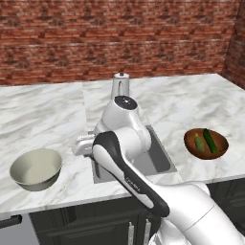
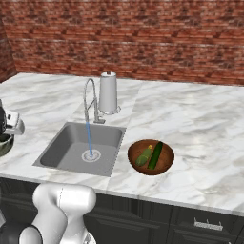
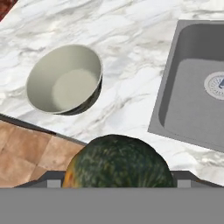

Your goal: Pick the cucumbers from the sink and place them in one bowl. Place the squash in the other bowl. Then turn off the sink faucet.

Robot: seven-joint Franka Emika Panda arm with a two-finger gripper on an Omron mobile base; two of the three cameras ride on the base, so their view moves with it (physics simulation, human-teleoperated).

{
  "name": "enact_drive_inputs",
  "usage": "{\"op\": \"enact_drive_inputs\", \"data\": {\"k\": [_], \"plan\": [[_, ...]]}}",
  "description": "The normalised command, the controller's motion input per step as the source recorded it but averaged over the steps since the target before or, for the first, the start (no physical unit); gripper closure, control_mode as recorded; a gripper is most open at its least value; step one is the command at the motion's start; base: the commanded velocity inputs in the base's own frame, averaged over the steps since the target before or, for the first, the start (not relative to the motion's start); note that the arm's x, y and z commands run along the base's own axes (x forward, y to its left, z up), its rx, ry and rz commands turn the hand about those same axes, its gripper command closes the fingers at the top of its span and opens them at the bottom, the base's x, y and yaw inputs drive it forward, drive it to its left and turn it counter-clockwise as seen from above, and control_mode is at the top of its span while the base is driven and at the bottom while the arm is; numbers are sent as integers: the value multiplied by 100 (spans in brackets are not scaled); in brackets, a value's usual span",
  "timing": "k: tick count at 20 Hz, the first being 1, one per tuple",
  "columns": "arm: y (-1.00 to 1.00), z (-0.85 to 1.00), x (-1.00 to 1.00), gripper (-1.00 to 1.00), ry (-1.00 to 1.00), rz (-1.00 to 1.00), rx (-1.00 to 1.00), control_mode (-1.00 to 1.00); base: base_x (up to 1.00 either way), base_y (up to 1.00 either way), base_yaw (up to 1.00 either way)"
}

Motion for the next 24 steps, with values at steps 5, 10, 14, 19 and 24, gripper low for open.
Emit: {"op": "enact_drive_inputs", "data": {"k": [5, 10, 14, 19, 24], "plan": [[52, 8, 1, 100, -5, 4, 1, -100, 0, 0, 0], [56, 4, 1, 100, 0, 5, 1, -100, 0, 0, 0], [59, 0, 8, 100, 0, 5, 0, -100, 0, 0, 0], [38, -3, 24, 100, 0, 2, 0, -100, 0, 0, 0], [13, -11, 32, 100, -1, 0, 0, -100, 0, 0, 0]]}}
